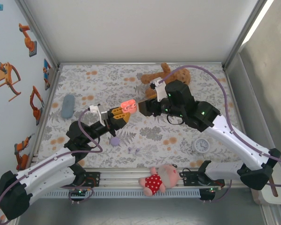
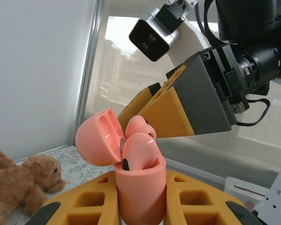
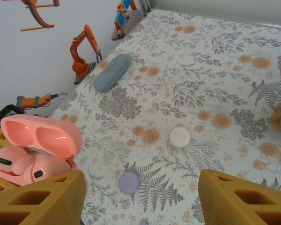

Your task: Insert wireless bluetooth earbuds into charging case

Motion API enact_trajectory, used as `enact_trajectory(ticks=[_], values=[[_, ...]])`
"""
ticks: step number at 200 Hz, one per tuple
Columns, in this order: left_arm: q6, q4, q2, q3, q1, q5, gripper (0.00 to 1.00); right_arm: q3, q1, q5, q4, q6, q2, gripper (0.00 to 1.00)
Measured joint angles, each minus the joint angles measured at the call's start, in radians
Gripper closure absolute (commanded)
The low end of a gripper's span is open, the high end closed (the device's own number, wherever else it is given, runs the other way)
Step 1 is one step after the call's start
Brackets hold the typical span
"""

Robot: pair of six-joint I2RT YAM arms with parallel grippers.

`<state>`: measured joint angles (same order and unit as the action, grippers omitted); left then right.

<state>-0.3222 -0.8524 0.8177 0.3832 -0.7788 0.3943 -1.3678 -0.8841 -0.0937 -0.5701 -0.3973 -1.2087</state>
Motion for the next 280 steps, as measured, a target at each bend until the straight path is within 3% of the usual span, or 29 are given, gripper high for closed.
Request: enact_trajectory(ticks=[157, 218, 280], values=[[0.0, 0.009, 0.001, 0.0, 0.0, 0.01, 1.0, 0.0, 0.0, -0.079, 0.044, 0.001, 0.0, 0.38], [0.0, 0.016, -0.008, 0.0, 0.0, 0.012, 1.0, 0.008, 0.026, -0.101, 0.072, -0.017, 0.056, 0.16], [0.0, 0.016, -0.014, 0.0, 0.0, 0.031, 1.0, 0.047, 0.058, -0.311, 0.198, -0.107, 0.042, 0.1]])
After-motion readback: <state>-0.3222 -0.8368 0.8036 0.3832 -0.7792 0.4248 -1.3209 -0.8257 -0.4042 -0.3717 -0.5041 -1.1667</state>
